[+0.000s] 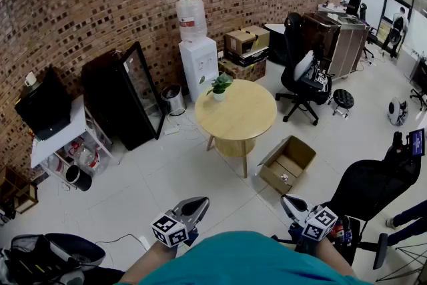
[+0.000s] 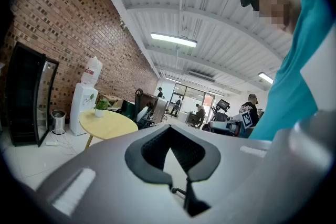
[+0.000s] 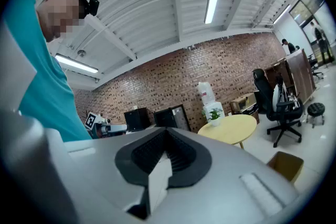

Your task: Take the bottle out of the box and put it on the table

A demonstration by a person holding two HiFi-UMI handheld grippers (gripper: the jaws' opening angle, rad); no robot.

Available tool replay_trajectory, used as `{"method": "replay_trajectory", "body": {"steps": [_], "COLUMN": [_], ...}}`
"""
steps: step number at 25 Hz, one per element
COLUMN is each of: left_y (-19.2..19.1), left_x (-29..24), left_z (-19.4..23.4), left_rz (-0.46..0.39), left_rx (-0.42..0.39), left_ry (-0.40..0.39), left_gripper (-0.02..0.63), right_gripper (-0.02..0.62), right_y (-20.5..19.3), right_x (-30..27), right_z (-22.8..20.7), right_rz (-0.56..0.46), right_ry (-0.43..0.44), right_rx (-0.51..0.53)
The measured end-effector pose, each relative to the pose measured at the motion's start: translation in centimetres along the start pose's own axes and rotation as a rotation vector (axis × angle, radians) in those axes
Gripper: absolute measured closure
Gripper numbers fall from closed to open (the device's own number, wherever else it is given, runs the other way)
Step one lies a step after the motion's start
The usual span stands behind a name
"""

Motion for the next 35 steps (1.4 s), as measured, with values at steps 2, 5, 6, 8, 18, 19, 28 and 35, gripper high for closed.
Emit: {"method": "replay_trajectory", "body": {"steps": [2, 5, 6, 8, 18, 19, 28, 35], "left_y": [-0.4, -0.7, -0.8, -1.2, -2.5, -2.7, -4.8, -5.2], "left_x": [-1.4, -3.7, -4.5, -6.0, -10.8, -10.8, -12.2, -11.5], "left_z": [-1.1, -2.7, -3.3, -4.8, -6.5, -6.0, 10.2, 25.8], "left_rz": [0.001, 0.000, -0.001, 0.002, 0.043, 0.043, -0.017, -0.022], "left_rx": [0.001, -0.005, -0.004, -0.001, 0.037, 0.039, 0.082, 0.075], "left_ry": [-0.001, -0.005, -0.005, -0.005, -0.013, -0.012, -0.062, -0.137], "left_gripper": [0.606, 0.606, 0.606, 0.606, 0.606, 0.606, 0.606, 0.606], "right_gripper": [0.594, 0.594, 0.594, 0.594, 0.594, 0.594, 0.594, 0.594], "right_y": [0.2, 0.8, 0.9, 0.9, 1.1, 1.0, 0.8, -0.9], "right_x": [1.4, 3.4, 4.2, 5.8, 8.1, 7.9, -5.8, -18.6], "right_z": [-0.8, -2.0, -2.5, -3.4, -8.1, -8.3, -12.8, -15.3], "right_rz": [0.005, 0.011, 0.013, 0.017, 0.024, 0.026, 0.058, 0.056], "right_ry": [0.004, 0.011, 0.012, 0.015, 0.007, 0.005, -0.059, -0.130], "right_rx": [0.010, 0.018, 0.017, 0.015, -0.015, -0.018, 0.032, 0.043]}}
Point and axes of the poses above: the fingertips, and each gripper's own axes: x backward along the fingers, z to its left, y out of its top, the point moved 10 cm from there along x, backward along the fingers, and after that the axes turned 6 degrees about -x, right-handed, at the moved point
